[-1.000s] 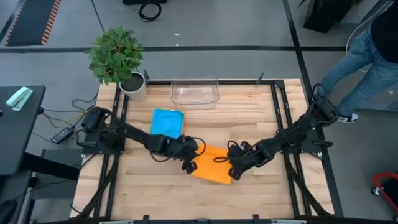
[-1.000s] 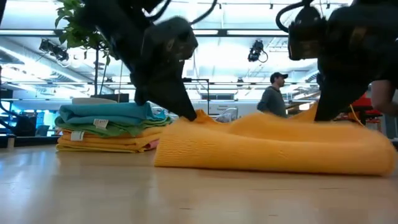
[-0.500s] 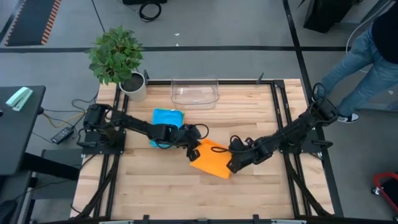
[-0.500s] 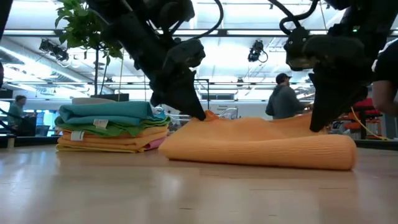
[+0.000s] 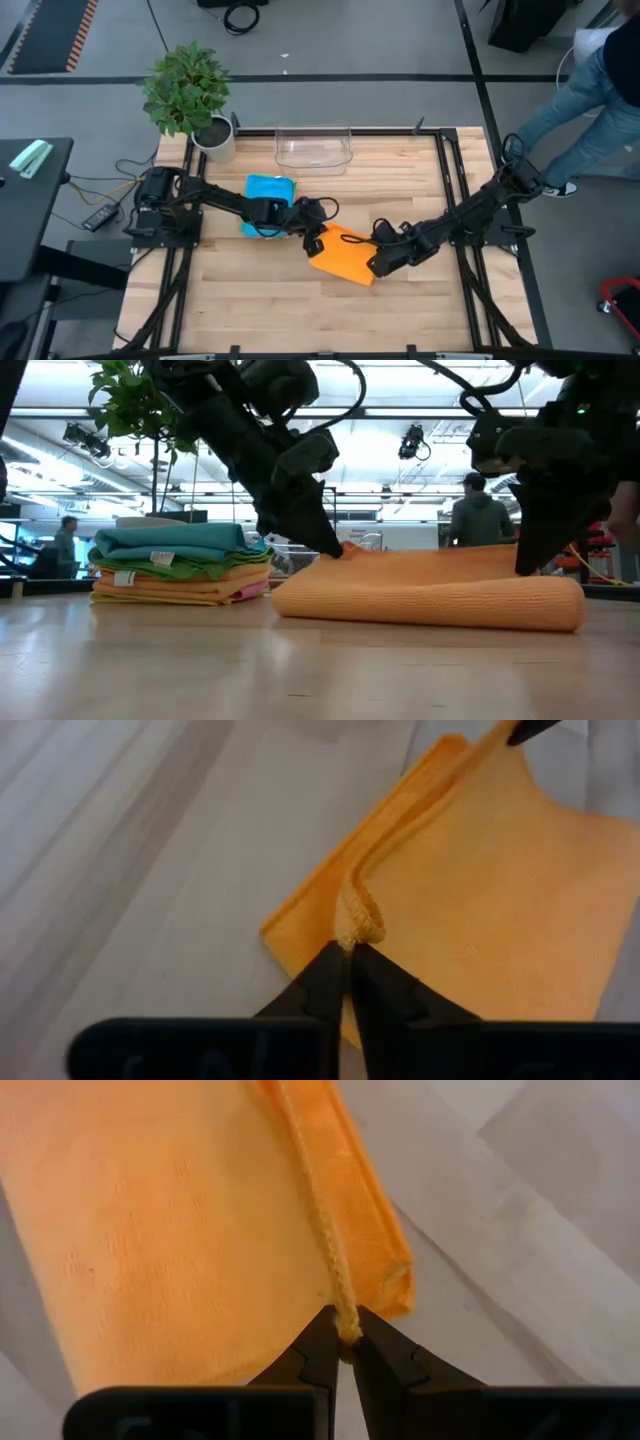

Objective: Fold microfiber towels
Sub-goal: Fold the orange microfiber cloth, then stack the folded orange microfiber cloth on top of the folded blue microfiber cloth

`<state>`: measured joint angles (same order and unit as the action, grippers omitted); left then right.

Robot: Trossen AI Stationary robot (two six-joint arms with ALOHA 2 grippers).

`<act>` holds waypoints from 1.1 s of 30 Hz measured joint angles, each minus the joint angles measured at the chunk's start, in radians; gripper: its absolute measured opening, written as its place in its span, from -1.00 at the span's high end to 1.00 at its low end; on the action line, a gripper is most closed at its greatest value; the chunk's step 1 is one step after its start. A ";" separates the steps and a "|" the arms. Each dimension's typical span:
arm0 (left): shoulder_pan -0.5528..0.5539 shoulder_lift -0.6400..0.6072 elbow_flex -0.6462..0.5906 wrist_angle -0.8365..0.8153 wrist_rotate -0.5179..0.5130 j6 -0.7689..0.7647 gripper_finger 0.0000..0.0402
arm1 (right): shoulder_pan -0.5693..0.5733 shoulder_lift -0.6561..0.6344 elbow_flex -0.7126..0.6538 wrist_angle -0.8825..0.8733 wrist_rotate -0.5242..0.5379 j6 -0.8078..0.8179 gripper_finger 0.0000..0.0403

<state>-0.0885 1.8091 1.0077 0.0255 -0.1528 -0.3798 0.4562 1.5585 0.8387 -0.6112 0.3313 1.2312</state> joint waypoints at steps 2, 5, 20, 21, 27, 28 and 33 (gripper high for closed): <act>0.003 0.000 0.000 0.008 -0.001 0.012 0.75 | -0.005 0.000 0.000 -0.007 0.001 0.000 0.82; 0.003 -0.007 0.000 0.005 -0.004 0.057 0.57 | -0.011 0.000 -0.002 -0.010 0.001 -0.003 0.82; -0.084 -0.057 0.001 -0.002 0.103 0.047 0.02 | -0.015 0.000 -0.009 -0.010 -0.007 -0.007 0.82; -0.098 -0.055 0.001 -0.002 0.105 0.050 0.03 | -0.015 -0.002 -0.005 -0.016 -0.007 -0.012 0.81; -0.142 -0.032 -0.001 -0.022 0.098 0.050 0.14 | -0.018 -0.052 0.025 -0.090 -0.018 -0.026 0.59; -0.145 -0.021 0.002 -0.006 0.098 0.051 0.16 | -0.022 -0.073 0.027 -0.117 -0.023 -0.018 0.53; -0.147 -0.002 0.000 -0.019 0.097 0.015 0.21 | -0.043 -0.206 0.039 -0.102 -0.011 -0.028 0.24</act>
<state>-0.2356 1.8068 1.0077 0.0070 -0.0555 -0.3645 0.4136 1.3525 0.8772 -0.7127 0.3204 1.2029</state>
